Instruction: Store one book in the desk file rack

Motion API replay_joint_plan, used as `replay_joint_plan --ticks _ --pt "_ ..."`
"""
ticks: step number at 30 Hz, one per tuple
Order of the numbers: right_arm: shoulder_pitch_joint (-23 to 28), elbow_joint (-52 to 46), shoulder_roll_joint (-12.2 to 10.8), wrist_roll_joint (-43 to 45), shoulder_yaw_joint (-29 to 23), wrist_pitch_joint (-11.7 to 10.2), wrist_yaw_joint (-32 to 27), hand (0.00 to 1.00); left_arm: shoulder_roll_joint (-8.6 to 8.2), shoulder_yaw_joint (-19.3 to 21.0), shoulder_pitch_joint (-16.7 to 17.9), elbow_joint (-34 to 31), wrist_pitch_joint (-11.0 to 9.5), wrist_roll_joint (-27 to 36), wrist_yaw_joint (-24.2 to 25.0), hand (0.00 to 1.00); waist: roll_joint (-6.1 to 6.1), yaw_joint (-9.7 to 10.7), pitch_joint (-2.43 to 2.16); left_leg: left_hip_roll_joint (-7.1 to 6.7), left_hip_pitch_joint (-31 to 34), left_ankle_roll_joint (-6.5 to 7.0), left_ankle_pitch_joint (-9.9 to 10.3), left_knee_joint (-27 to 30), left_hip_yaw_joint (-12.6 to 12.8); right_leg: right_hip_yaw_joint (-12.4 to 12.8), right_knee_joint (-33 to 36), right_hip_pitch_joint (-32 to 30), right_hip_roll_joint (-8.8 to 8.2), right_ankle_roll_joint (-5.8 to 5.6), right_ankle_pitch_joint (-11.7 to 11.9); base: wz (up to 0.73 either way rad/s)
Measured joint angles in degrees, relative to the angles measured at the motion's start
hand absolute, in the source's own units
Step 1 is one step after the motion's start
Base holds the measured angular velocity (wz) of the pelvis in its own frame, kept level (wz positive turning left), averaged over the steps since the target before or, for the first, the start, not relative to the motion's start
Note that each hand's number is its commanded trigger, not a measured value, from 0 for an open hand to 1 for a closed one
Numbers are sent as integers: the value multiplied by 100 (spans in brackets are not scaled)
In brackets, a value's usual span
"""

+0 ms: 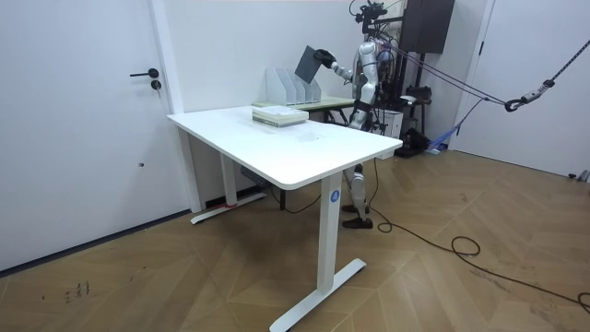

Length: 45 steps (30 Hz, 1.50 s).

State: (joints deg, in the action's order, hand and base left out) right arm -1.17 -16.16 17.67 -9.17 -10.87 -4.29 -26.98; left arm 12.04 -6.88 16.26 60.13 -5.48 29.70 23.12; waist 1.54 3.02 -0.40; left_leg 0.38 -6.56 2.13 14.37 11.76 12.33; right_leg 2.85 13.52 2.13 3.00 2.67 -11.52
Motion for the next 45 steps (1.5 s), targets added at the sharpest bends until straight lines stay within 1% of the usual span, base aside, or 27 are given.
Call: replay_joint_plan --ticks 14,27,36,37,45 --pt "0 0 2 29 0 -3 -211 100 -1 1 -27 52 0 -2 -5 0 10 15 8 -1 12 0 0 -38 0 -9 -68 4 0 1 2 0" --pt "-4 0 16 34 0 -3 -240 100 -9 -5 -59 82 1 -2 -46 0 16 22 11 -3 31 0 0 -45 -6 -17 -85 -8 1 1 2 0" --pt "-4 1 20 63 -5 -3 -245 100 -27 -2 -115 189 3 -4 -47 0 45 26 30 -4 23 0 0 -45 -13 -13 -81 -5 2 1 3 0" --pt "-4 1 25 63 -6 -3 -245 100 -27 -2 -120 193 3 -7 -47 0 61 20 40 -4 23 0 0 -45 -24 -16 -81 -4 2 1 3 0" --pt "-57 95 26 -15 -6 -2 -212 100 -27 2 -145 220 17 -15 -46 0 77 13 50 -8 41 0 0 -50 -79 -51 -95 -4 -4 1 3 1"
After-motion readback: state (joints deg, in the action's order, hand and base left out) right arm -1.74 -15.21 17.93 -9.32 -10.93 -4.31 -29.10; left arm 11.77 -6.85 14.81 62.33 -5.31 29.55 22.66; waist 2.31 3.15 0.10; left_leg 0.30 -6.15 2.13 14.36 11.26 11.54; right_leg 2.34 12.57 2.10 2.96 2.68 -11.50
